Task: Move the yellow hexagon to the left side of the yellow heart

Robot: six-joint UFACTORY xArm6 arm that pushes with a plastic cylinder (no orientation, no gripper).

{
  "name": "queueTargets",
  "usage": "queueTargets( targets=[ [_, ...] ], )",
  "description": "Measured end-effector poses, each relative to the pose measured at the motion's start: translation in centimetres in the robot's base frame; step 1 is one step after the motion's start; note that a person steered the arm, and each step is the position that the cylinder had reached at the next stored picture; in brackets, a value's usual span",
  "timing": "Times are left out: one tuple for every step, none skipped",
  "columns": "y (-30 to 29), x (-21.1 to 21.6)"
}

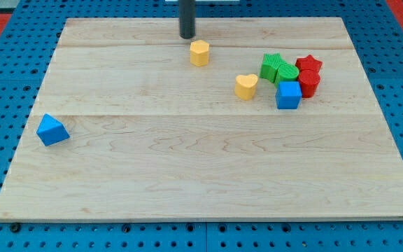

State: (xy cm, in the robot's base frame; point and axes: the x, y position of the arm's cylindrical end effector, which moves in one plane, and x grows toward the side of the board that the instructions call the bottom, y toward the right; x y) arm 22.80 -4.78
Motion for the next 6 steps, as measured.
queueTargets(
  targets=[
    [2.1, -0.8],
    [5.5, -1.2],
    [6.0, -1.2],
    [6.0, -1.1],
    [6.0, 0.2],
    [2.1, 3.3]
  ],
)
